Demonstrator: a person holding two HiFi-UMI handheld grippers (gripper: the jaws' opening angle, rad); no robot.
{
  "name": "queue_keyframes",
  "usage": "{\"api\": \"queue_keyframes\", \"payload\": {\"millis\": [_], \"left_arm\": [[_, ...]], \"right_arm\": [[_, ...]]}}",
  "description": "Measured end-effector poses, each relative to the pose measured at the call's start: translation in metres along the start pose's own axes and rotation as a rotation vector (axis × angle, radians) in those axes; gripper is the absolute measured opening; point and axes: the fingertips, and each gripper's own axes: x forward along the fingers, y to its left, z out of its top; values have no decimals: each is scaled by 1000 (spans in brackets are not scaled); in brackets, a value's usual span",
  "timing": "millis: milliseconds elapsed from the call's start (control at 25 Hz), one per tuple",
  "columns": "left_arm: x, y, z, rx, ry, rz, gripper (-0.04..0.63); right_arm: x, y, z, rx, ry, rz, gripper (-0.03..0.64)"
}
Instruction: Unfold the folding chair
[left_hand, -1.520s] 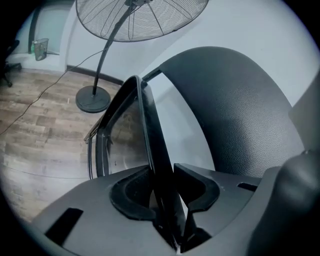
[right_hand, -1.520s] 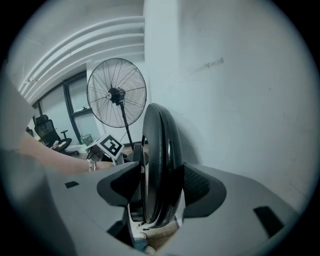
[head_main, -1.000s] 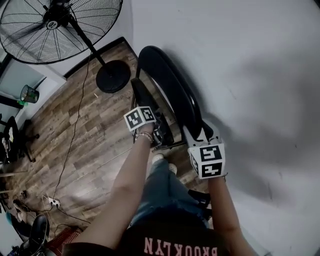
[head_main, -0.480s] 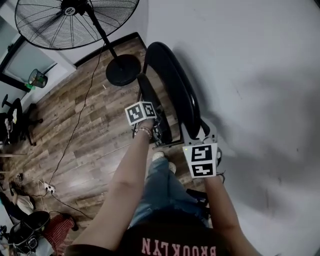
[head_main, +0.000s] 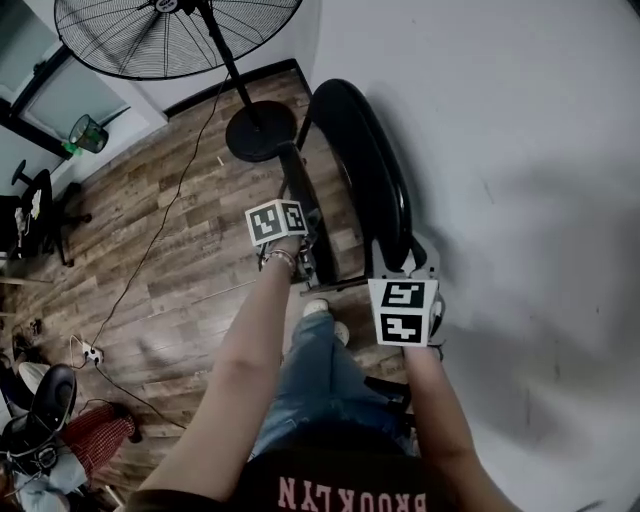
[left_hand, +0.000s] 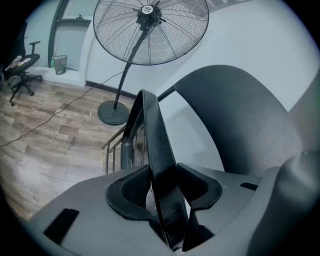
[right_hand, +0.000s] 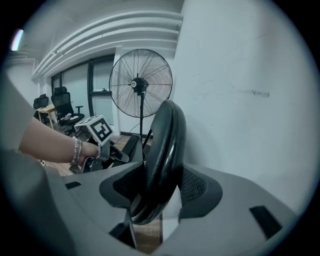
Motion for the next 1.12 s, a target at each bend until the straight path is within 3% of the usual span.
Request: {"api": "queue_keyframes", "payload": {"millis": [200,560,760,960,1120], "left_arm": [[-15,21,0,12,-1,28,172],[-21,26,2,18,-13,4,175],[-32,40,1,3,-21,-15,175],[-49,71,0,-18,-30,20,178],[-60,85,-3,3,-37,-22,179]], "right_arm": [[4,-6,-6,53,45,-25,204],[6,-2,-1,58,47,-68,212],[6,3,-1,81,52,-145,225],[13,11,-1,123,83,-230,256],[10,25,-1,140,89,-275,268]]}}
